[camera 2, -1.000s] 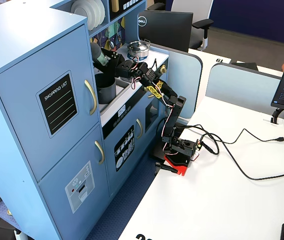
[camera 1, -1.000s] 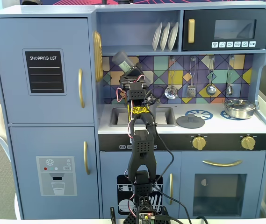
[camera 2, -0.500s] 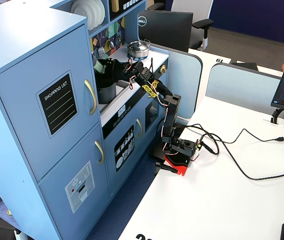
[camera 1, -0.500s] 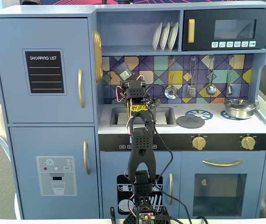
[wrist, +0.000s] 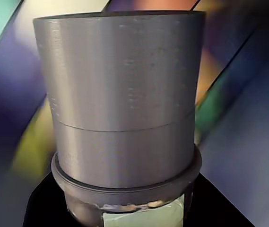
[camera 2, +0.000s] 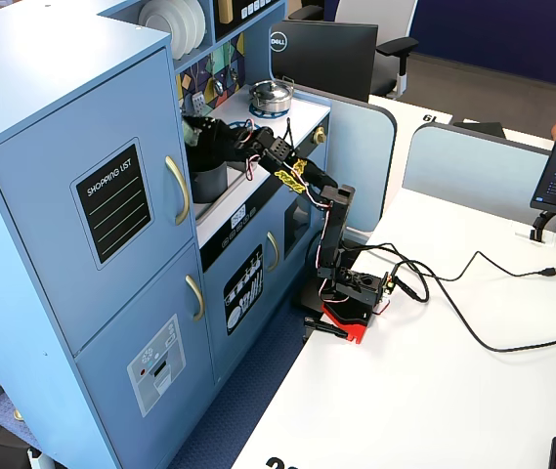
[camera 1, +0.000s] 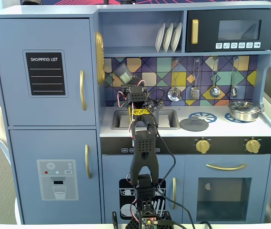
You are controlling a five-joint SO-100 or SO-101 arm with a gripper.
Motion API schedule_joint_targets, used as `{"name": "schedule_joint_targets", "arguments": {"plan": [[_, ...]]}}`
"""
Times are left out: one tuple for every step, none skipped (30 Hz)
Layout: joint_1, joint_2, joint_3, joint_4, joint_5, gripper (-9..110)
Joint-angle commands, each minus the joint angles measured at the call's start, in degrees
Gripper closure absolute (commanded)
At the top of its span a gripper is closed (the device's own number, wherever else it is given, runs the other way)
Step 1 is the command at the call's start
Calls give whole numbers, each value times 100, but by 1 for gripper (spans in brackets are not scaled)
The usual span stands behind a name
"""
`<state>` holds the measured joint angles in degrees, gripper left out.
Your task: Put salt in the gray recipient
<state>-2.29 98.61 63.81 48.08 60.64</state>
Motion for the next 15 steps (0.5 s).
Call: {"name": "schedule_joint_targets", "arguments": {"plan": [[167, -44, -580, 712, 176, 101], [167, -53, -580, 756, 176, 101], [158, -62, -580, 747, 149, 101], [123, -62, -580, 659, 114, 101], [97, -62, -563, 483, 62, 101], [62, -26, -483, 193, -44, 101], [35, 62, -299, -246, -149, 101], [18, 193, -18, -844, -290, 101], [9, 325, 316, -1529, -466, 101], [0, 422, 554, -2101, -624, 101], [-18, 448, 615, -2391, -738, 101], [-26, 439, 571, -2452, -809, 101], [-26, 404, 492, -2408, -817, 101], [-18, 369, 431, -2303, -817, 101], [-9, 334, 334, -2092, -782, 101]]}}
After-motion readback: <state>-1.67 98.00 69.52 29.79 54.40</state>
